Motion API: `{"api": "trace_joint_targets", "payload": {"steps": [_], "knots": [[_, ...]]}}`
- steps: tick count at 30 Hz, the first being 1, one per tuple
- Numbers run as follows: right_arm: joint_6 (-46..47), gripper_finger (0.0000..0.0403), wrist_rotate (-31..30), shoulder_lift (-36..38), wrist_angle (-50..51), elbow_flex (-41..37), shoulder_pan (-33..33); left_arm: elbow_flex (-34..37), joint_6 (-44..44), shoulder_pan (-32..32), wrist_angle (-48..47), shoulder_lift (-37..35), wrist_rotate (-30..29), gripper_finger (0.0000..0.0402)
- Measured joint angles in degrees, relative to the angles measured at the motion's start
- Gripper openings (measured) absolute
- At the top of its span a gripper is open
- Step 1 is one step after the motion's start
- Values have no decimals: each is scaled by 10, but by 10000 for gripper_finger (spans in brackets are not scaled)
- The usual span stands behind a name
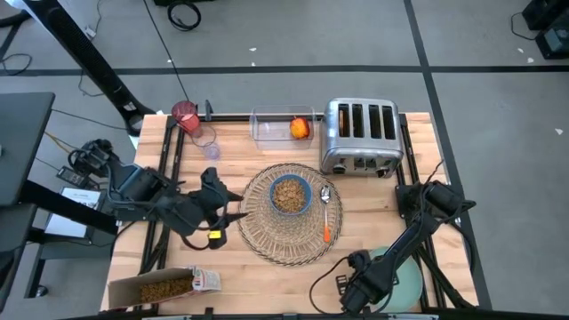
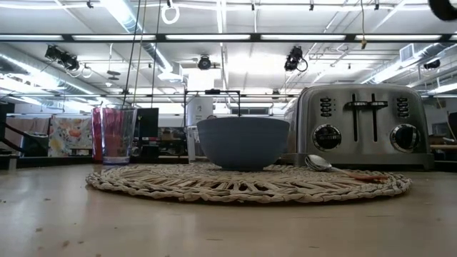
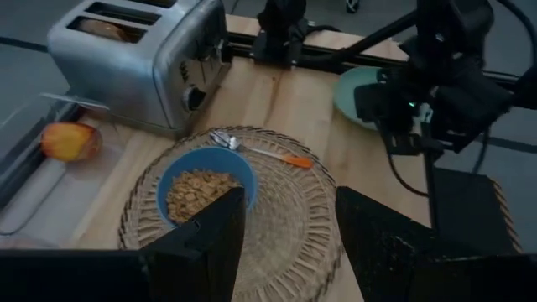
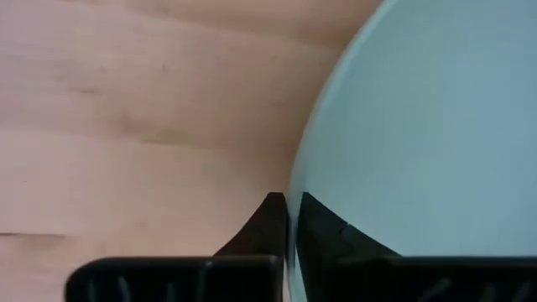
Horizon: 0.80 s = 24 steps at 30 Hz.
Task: Arrange a breakfast setting
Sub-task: Put the light green plate to the bottom left of the blue bowl on the brown placemat
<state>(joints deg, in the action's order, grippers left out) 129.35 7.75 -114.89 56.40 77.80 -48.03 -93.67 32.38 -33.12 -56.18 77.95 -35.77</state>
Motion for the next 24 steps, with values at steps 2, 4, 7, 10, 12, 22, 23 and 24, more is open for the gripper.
{"api": "trace_joint_targets", "payload": {"steps": [2, 4, 7, 10, 12, 22, 23, 24], "knots": [[-18, 12, -9, 11, 18, 1, -1, 0, 4, -12, -1, 0, 0, 192], [-44, 12, -19, 17, 41, 14, -2, 0, 12, -26, -5, 0, 1, 192], [-114, 12, -33, 19, 95, 63, 1, 0, 32, -48, -20, 0, 1, 192], [-204, 12, -58, 15, 126, 136, 10, 0, 69, -66, -46, 0, 1, 192], [-265, 12, -94, 15, 129, 181, 15, 0, 89, -76, -60, 0, 1, 192], [-813, 12, -201, 16, -22, 283, 51, 0, 86, -80, -69, 0, -10, 192], [-886, 12, -202, 16, -50, 279, 56, 0, 81, -75, -69, 0, -10, 192], [-955, 12, -203, 16, -78, 274, 61, 0, 79, -70, -69, 0, -10, 192]]}}
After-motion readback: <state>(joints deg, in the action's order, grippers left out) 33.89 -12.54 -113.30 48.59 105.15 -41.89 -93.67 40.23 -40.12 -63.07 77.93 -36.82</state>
